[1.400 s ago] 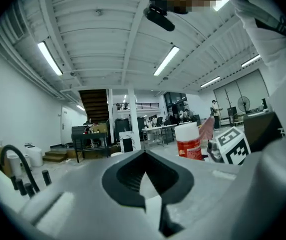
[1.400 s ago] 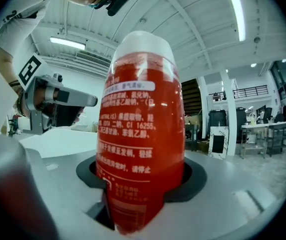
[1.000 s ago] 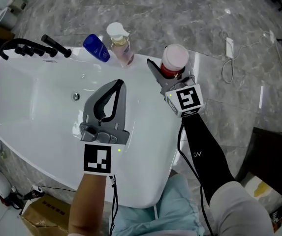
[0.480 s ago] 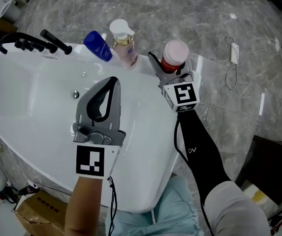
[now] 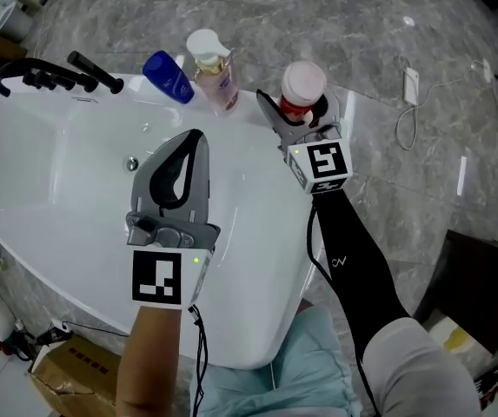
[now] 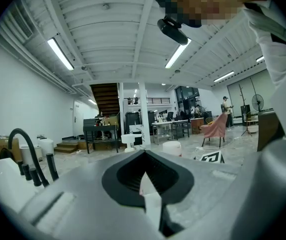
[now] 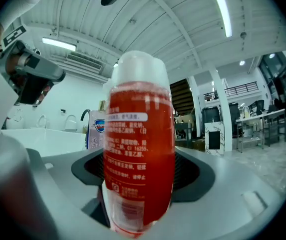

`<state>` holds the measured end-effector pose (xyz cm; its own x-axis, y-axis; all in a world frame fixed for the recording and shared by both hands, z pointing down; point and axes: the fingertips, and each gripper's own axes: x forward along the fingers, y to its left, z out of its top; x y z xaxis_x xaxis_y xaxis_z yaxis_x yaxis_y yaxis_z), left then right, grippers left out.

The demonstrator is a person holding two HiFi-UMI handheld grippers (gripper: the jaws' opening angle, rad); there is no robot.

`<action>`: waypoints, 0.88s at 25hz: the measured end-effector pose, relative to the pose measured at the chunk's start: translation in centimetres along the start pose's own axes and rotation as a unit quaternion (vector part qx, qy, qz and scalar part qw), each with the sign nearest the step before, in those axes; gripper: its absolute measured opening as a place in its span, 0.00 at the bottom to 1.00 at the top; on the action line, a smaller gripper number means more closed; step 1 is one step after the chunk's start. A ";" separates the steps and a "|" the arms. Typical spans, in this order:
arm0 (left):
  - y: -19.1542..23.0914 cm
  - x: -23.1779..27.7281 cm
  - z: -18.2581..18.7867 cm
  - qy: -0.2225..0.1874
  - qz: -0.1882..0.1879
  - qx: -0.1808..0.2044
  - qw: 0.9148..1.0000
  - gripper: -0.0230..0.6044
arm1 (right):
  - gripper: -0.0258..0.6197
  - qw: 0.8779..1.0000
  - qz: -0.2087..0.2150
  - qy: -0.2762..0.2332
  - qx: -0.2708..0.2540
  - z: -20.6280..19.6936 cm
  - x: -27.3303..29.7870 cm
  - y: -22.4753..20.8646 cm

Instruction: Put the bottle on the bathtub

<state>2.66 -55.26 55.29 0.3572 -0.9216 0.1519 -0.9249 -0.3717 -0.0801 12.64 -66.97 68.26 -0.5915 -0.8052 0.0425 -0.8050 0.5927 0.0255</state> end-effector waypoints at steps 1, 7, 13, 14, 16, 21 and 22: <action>0.1 0.0 0.3 -0.001 0.002 0.004 1.000 0.04 | 0.64 1.000 0.002 0.004 -0.003 0.1 -0.3 0.1; 0.1 -0.7 2.2 0.012 0.003 0.039 0.999 0.04 | 0.64 1.000 -0.011 0.025 -0.002 1.6 -3.2 0.1; 0.7 -3.2 5.3 -0.010 -0.011 0.044 0.999 0.04 | 0.60 0.997 -0.046 0.062 -0.003 4.4 -8.2 0.5; 0.8 -3.8 5.9 -0.017 -0.019 0.049 0.998 0.04 | 0.60 0.996 -0.054 0.066 0.000 5.0 -9.1 0.9; 0.7 -5.3 7.2 -0.027 -0.037 0.064 0.997 0.04 | 0.61 0.996 -0.064 0.069 0.008 6.6 -10.9 2.6; 0.7 -9.8 9.6 -0.033 -0.077 0.075 0.994 0.04 | 0.62 0.994 -0.079 0.073 0.017 11.8 -15.1 7.9; 0.8 -10.8 9.9 -0.032 -0.082 0.071 0.994 0.04 | 0.62 0.994 -0.083 0.071 0.019 12.9 -15.9 9.0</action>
<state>-0.61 -46.74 43.84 0.5130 -0.8512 0.1108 -0.8277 -0.5248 -0.1989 14.17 -49.07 54.90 -0.4409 -0.8792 0.1805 -0.8934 0.4493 0.0060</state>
